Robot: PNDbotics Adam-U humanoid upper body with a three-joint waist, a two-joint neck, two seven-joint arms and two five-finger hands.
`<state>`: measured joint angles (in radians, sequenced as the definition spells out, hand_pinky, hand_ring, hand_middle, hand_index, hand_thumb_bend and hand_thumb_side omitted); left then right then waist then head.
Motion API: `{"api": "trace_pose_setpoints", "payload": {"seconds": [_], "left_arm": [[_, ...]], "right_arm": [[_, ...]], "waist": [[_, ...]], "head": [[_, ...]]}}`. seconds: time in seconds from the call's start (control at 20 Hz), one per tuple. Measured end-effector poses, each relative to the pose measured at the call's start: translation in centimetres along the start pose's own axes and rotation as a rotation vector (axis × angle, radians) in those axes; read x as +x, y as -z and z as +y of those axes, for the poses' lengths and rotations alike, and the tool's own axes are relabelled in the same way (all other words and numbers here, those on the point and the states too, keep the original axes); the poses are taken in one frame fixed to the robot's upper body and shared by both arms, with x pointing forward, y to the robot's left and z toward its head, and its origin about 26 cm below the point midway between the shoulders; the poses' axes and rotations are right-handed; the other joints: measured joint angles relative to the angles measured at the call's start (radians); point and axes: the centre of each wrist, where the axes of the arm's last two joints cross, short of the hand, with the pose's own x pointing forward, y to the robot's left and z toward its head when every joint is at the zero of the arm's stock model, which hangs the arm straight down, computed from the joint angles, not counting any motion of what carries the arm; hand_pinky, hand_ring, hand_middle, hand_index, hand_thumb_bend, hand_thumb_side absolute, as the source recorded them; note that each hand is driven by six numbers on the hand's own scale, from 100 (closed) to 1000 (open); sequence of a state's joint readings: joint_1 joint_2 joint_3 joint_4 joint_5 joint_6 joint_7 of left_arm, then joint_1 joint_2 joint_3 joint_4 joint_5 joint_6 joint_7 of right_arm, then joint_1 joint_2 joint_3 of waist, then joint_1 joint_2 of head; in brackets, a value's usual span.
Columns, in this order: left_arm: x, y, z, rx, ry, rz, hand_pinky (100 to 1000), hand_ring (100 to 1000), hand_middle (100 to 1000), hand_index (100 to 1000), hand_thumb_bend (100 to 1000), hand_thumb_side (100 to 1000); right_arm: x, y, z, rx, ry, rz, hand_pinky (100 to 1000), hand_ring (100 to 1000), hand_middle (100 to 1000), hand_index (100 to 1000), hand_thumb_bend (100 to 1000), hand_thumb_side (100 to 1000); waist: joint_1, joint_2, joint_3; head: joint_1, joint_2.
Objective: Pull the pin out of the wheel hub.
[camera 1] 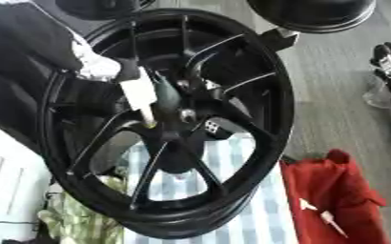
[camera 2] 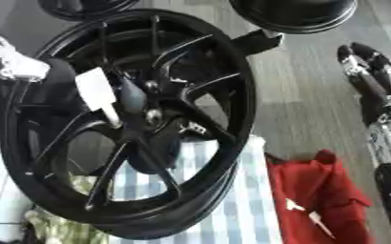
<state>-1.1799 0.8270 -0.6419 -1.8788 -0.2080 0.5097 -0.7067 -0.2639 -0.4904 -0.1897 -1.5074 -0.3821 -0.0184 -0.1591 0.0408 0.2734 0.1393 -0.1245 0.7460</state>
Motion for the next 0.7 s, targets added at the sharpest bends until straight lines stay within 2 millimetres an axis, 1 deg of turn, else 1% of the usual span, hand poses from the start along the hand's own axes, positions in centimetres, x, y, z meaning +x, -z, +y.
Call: {"api": "trace_pose_setpoints", "payload": {"seconds": [0.05,0.1,0.15,0.25,0.3,0.45,0.5,0.7], "left_arm": [[0.0,0.4,0.0,-0.002,0.004,0.004,848,783,749,784,542,450],[-0.1,0.7,0.0,-0.006,0.006,0.007,850,785,751,782,555,476],[-0.1,1.1,-0.1,-0.011,0.005,0.009,850,785,751,782,555,476],[-0.2,1.6,-0.1,-0.029,0.000,0.018,862,792,758,780,618,539],[-0.2,1.9,-0.2,-0.037,0.001,0.019,864,792,757,769,640,555],[-0.5,2.7,-0.6,-0.065,0.009,0.025,865,792,755,762,660,570],[-0.6,2.9,-0.7,-0.074,0.013,0.029,866,792,754,762,691,599],[-1.4,3.7,-1.3,-0.111,0.021,0.053,865,789,749,760,715,615]], "right_arm": [[0.0,0.0,0.0,0.000,-0.001,0.000,952,847,871,827,339,390],[0.0,0.0,0.0,0.000,-0.001,0.000,953,848,871,827,339,390],[0.0,0.0,0.0,0.000,-0.001,0.000,953,848,871,827,339,390],[0.0,0.0,0.0,0.000,-0.002,0.001,953,848,870,827,339,390],[0.0,0.0,0.0,0.000,-0.002,0.001,953,848,870,827,339,391],[-0.1,0.0,0.0,0.000,-0.002,0.003,953,849,870,827,338,391],[-0.1,0.0,0.0,0.000,-0.002,0.003,953,849,870,827,339,391],[-0.1,0.0,0.0,0.000,-0.002,0.003,953,849,868,827,338,391]], "waist": [[0.000,0.000,0.000],[0.000,0.000,0.000],[-0.001,0.000,0.000],[-0.001,0.000,0.000],[-0.001,0.000,0.000],[-0.002,0.000,0.000],[-0.002,0.000,0.000],[-0.003,0.000,0.000]], "head": [[0.000,0.000],[0.000,0.000],[0.000,0.000],[0.000,0.000],[0.000,0.001],[0.000,0.001],[0.000,0.001],[0.004,0.001]]}}
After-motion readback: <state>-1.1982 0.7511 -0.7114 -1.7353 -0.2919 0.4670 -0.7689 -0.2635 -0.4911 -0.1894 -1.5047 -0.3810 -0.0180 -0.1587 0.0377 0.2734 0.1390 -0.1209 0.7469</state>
